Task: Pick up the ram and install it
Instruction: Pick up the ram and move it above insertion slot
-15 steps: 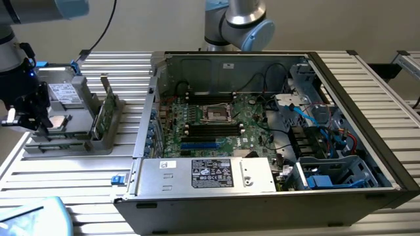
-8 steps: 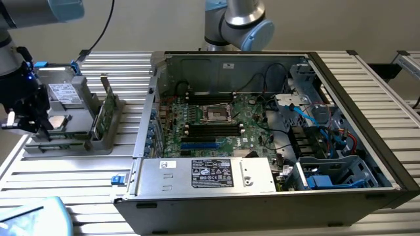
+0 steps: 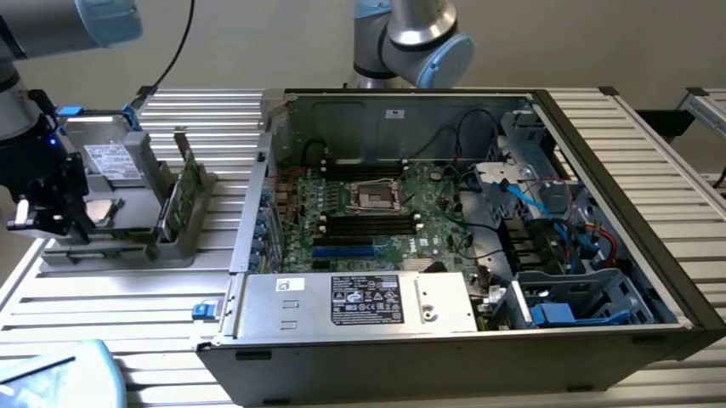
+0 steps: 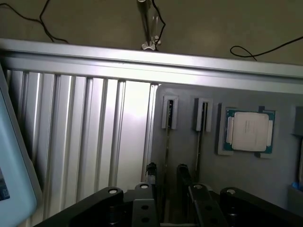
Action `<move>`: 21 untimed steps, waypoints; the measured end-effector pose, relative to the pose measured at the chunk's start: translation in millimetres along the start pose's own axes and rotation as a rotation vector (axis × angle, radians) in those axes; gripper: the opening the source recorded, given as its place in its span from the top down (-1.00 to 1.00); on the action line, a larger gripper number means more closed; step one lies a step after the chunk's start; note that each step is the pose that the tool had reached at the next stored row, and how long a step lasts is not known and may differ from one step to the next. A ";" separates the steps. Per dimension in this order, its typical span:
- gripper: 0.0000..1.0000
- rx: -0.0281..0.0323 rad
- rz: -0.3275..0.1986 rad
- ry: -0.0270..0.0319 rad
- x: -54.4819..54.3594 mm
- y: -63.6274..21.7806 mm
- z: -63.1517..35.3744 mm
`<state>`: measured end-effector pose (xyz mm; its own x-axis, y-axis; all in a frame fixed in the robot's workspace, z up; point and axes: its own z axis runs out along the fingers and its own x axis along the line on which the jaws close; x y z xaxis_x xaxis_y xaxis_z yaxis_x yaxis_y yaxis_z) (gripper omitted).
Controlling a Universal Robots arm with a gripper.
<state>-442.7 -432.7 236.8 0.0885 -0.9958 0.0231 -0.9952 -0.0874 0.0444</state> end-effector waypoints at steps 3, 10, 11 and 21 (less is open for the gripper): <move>0.38 0.0000 -0.003 0.0002 -0.1 -0.2 5.4; 0.38 0.0005 -0.014 0.0007 -0.3 -0.8 18.2; 0.38 0.0008 -0.016 0.0008 -0.3 -0.9 20.0; 0.38 0.0052 -0.039 0.0020 -0.8 -1.9 37.6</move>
<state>-442.4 -432.7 199.2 0.1274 -0.9916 0.0234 -0.9912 -0.1264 0.0401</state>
